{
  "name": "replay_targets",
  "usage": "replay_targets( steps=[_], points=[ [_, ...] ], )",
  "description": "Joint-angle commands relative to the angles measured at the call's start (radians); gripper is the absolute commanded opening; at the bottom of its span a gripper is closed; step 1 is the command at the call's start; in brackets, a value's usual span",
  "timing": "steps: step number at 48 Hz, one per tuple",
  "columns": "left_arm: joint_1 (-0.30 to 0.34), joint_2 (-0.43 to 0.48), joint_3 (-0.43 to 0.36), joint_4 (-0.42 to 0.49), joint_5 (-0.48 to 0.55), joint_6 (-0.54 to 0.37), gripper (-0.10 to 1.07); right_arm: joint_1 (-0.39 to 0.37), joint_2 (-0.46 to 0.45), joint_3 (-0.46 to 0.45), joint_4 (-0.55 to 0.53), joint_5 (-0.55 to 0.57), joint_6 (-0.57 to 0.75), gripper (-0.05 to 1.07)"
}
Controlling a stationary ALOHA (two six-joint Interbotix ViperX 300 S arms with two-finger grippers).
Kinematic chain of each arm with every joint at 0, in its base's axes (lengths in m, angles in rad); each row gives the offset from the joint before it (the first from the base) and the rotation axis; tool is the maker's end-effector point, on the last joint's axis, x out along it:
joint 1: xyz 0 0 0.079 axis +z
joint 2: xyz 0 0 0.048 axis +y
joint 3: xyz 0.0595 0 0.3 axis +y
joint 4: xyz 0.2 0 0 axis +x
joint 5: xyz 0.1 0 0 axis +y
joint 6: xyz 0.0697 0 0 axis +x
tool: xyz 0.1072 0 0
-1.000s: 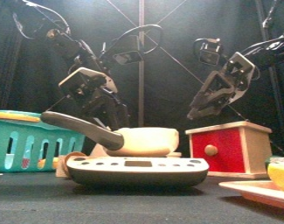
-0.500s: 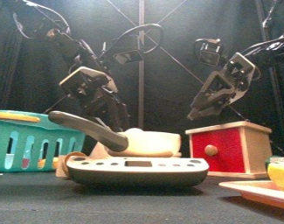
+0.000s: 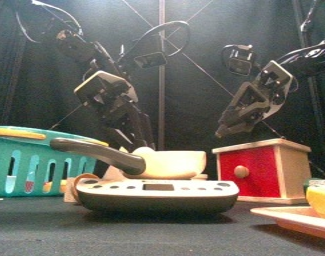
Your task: Grab egg hal
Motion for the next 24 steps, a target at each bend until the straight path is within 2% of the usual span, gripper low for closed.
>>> replay_targets(
  steps=[1, 13, 24],
  points=[
    [0.0, -0.026, -0.026, 0.002, -0.005, -0.002, 0.54, -0.002, -0.009, -0.008, 0.002, -0.009, 0.0, 0.92],
    [0.0, -0.049, -0.026, 0.002, -0.006, -0.002, 0.54, -0.002, -0.009, -0.008, 0.002, -0.009, -0.002, 0.92],
    [-0.012, -0.106, -0.021, 0.0, -0.014, -0.003, 0.54, -0.002, -0.009, -0.006, 0.002, -0.009, 0.0, 0.92]
  ],
)
